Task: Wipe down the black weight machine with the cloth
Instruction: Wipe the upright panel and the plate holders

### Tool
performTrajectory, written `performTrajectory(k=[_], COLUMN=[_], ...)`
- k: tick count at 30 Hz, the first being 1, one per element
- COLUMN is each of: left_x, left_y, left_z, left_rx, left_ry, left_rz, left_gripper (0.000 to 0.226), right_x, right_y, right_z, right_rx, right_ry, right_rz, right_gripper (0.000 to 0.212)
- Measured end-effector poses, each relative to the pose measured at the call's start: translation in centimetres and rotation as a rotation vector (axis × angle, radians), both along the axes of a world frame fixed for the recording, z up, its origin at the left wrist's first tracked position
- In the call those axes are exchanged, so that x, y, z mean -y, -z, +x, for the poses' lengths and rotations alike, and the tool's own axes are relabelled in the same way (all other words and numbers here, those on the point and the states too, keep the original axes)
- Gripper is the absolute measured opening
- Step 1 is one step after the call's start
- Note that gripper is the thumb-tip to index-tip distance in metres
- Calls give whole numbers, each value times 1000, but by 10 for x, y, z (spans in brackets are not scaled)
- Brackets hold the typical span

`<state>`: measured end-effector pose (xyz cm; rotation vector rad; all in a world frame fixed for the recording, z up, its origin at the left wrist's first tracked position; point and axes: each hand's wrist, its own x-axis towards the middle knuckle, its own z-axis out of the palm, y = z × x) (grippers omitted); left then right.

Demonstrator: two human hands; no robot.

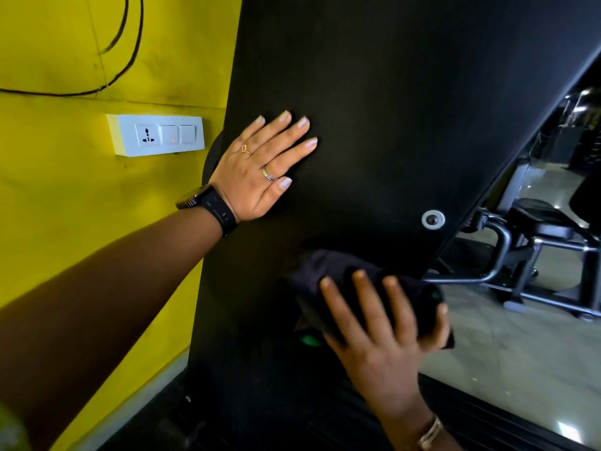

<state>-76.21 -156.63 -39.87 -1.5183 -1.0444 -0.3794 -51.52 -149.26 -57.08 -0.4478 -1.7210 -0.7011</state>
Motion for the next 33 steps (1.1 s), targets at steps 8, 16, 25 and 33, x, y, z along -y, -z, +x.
performTrajectory(k=[8,16,25,33], left_x=[2,14,11,12], left_y=[0,49,108,110], left_z=[4,-2,-19,-19], left_rx=[27,-130,-217,-164], left_ry=[-17,-89,-140,-116], left_rz=[-3,-73,-77,-123], left_gripper=[49,53,70,55], right_x=[7,7,3,18], right_y=[-44,34,24,106], right_z=[-43,-18,-13,-46], right_rx=[5,547,52,484], right_ry=[-48,-45,-8,99], right_rz=[106,133,14,102], right_gripper=[57,99,65,88])
